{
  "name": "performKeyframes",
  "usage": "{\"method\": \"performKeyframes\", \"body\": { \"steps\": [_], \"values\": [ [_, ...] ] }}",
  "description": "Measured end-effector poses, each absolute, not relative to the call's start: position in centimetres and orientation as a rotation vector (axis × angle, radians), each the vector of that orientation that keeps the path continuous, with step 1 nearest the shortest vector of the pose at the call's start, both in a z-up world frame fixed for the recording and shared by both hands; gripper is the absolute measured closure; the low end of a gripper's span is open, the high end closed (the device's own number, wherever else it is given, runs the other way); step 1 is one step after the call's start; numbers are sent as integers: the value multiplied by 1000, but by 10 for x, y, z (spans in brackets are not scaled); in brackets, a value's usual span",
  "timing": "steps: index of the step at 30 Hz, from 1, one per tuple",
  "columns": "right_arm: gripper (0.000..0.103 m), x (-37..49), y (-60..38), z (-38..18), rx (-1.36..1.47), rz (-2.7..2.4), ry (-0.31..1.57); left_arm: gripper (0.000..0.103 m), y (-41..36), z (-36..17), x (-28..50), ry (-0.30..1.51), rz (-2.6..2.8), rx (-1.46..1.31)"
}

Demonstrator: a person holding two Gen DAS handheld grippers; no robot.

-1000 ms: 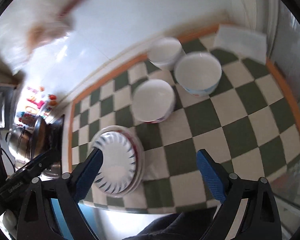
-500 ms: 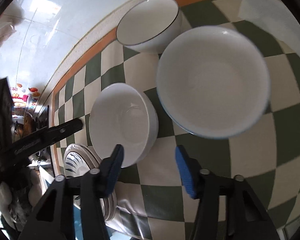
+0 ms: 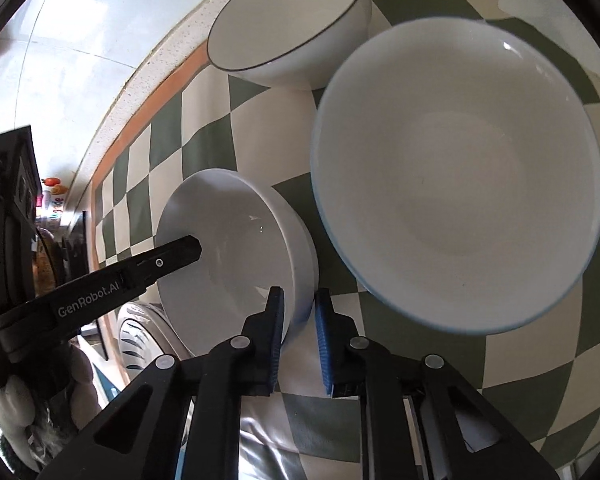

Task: Organize plates and bowls
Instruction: 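Reach both grippers to the plain white bowl and close on its rim, then carry the plain white bowl with both grippers toward the flower-dot bowl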

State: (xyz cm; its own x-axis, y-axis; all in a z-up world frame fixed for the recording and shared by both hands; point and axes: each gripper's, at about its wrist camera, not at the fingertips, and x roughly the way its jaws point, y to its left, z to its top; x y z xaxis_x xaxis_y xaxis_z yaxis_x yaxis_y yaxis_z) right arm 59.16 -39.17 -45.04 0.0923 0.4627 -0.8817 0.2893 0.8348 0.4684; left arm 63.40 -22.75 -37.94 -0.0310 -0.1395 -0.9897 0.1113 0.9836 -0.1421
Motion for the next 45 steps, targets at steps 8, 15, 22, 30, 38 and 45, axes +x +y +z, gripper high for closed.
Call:
{"method": "performKeyframes", "body": {
  "steps": [8, 15, 22, 30, 38, 45],
  "values": [
    [89, 582, -400, -437, 626, 137, 1501, 88, -238, -359, 616, 1563, -242, 13],
    [89, 553, -420, -405, 611, 144, 1472, 88, -244, -333, 584, 1539, -295, -1],
    [89, 510, -443, -378, 572, 132, 1456, 88, -269, -322, 544, 1533, -359, 21],
    [89, 479, -466, -397, 554, 112, 1502, 88, -287, -356, 533, 1609, -387, 13],
    [89, 470, -480, -424, 549, 82, 1542, 88, -301, -379, 530, 1648, -384, 59],
    [89, 475, -478, -426, 535, 100, 1563, 87, -294, -374, 532, 1676, -382, 18]
  ]
}}
